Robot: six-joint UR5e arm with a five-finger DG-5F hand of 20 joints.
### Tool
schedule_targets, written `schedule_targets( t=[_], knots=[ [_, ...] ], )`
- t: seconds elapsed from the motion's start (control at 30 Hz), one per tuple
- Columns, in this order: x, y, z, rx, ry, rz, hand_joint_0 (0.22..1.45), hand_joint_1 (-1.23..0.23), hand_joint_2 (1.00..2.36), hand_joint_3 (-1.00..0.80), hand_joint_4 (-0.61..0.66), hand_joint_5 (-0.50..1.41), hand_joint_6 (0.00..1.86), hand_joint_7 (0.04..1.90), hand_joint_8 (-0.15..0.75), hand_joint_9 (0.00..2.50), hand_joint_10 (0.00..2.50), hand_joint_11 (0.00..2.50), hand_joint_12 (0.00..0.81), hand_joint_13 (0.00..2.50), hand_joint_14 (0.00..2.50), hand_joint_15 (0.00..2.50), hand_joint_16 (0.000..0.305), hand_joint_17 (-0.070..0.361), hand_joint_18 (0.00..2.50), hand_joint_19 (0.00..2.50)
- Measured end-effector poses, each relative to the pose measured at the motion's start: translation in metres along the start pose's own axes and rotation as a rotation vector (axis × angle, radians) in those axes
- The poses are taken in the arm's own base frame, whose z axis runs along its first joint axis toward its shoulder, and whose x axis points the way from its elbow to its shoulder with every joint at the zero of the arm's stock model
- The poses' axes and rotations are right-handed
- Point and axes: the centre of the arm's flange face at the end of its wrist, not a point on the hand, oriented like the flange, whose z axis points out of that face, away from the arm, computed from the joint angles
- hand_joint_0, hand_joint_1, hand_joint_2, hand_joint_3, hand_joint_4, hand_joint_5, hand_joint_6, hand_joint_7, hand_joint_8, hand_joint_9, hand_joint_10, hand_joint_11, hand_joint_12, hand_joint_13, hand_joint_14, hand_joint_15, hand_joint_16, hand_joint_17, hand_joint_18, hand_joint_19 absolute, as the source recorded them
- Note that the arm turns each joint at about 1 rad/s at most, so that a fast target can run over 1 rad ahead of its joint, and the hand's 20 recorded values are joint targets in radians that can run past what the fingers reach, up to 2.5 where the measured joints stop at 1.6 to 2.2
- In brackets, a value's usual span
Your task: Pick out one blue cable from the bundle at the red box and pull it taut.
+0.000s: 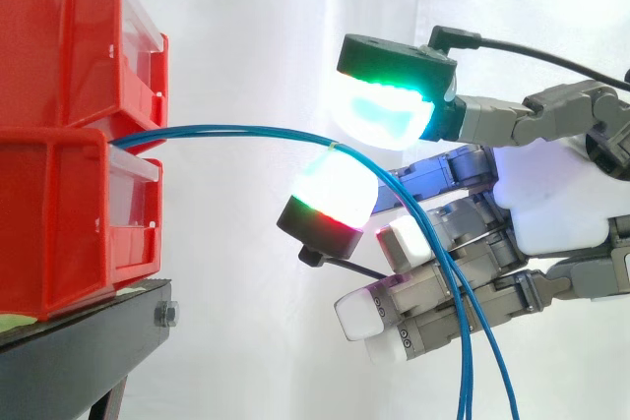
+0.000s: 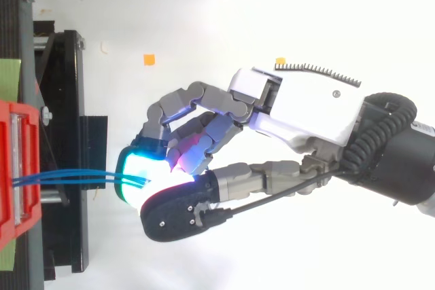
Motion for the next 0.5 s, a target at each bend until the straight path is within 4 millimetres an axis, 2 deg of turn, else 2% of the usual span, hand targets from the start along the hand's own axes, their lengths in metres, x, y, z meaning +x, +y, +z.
schedule_targets(
  t=[0.27,0.33,0.5],
  knots=[
    [0.0000,0.0005,-0.0001,-0.001,0.001,0.000,0.62,-0.74,1.01,-0.32,0.05,-0.13,0.92,1.03,0.303,1.13,0.02,0.67,0.176,0.84,0.01,0.37,0.017,0.039,0.41,0.49],
    [0.0000,0.0005,-0.0001,-0.001,0.001,0.000,0.64,-0.81,1.01,-0.28,0.05,-0.13,0.92,1.04,0.307,1.13,0.02,0.67,0.177,0.84,0.01,0.37,0.017,0.038,0.42,0.48],
    [-0.0001,0.0006,-0.0001,-0.001,0.000,0.001,0.71,-0.86,1.01,-0.33,-0.03,-0.14,0.93,1.07,0.297,1.10,0.02,0.67,0.177,0.84,0.01,0.37,0.017,0.038,0.44,0.46]
  ],
)
